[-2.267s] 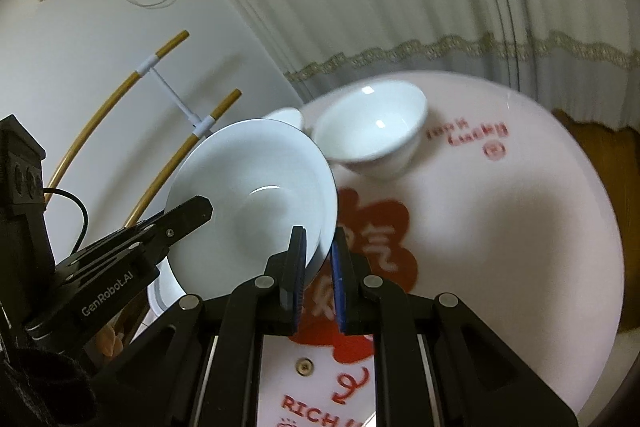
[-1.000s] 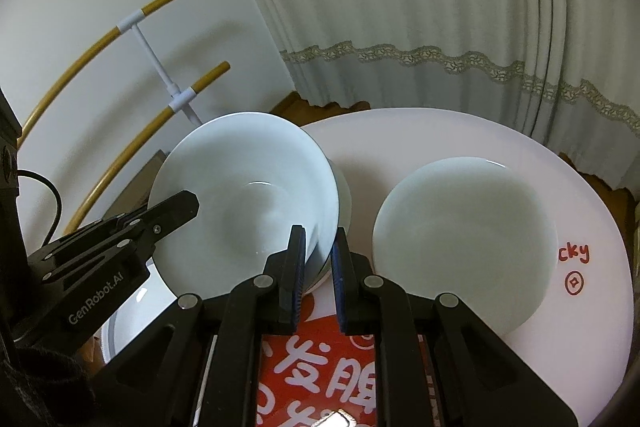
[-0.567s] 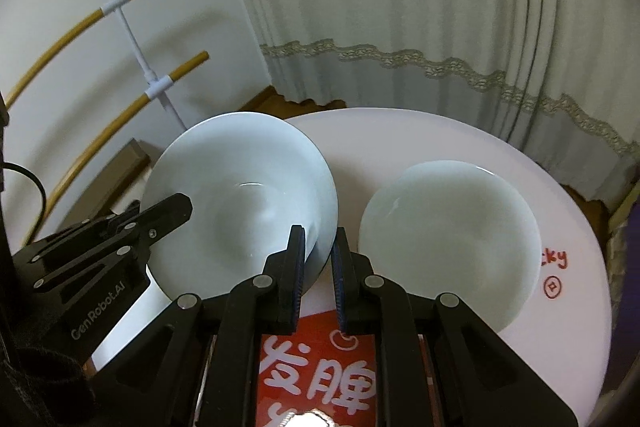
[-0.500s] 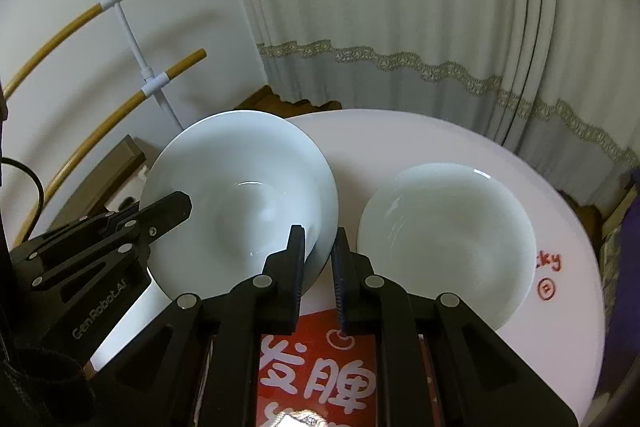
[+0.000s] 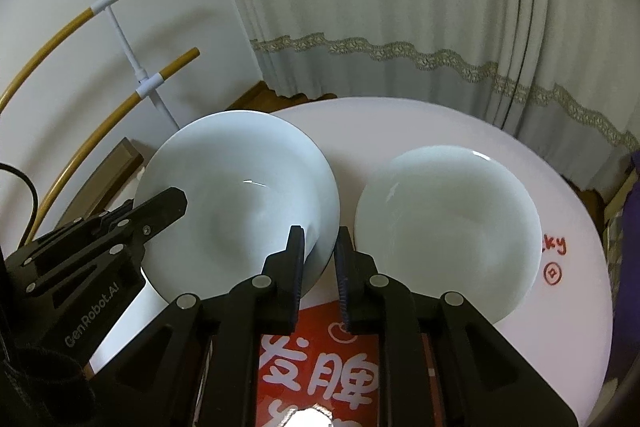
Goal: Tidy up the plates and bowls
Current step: 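Lift the white bowl with both grippers and carry it toward another white bowl, then lower the held bowl into another white bowl with both grippers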
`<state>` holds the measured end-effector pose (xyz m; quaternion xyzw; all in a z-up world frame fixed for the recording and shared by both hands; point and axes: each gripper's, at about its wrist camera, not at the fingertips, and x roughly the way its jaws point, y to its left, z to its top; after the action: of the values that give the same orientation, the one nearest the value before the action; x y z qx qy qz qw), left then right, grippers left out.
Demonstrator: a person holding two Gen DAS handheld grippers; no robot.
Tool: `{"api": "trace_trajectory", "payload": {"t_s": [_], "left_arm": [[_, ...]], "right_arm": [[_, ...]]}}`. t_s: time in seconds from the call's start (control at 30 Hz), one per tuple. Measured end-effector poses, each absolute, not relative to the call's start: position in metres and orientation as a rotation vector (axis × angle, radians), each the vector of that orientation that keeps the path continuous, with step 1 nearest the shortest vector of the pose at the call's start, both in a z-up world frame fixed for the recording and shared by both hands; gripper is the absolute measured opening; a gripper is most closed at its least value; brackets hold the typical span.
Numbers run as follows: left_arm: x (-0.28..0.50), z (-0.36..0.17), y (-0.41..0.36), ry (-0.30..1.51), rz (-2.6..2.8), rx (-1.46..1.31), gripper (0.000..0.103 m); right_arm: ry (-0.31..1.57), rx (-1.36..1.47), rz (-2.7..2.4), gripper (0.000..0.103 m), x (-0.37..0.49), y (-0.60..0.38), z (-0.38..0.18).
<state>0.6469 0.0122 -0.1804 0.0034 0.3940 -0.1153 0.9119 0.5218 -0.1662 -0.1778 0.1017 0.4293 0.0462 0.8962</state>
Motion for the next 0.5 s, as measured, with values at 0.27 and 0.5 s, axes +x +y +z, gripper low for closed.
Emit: {"api": "trace_trajectory", "payload": {"t_s": [0.27,0.5], "left_arm": [[0.648,-0.181,0.009,0.822,-0.225,0.009,0.005],[0.647,-0.181,0.005,0.819,-0.23,0.018,0.005]], "right_arm": [[0.9,0.286,0.107,0.017,0.519,-0.176,-0.175],[0.905,0.347,0.112,0.017,0.513,-0.184,-0.171]]}}
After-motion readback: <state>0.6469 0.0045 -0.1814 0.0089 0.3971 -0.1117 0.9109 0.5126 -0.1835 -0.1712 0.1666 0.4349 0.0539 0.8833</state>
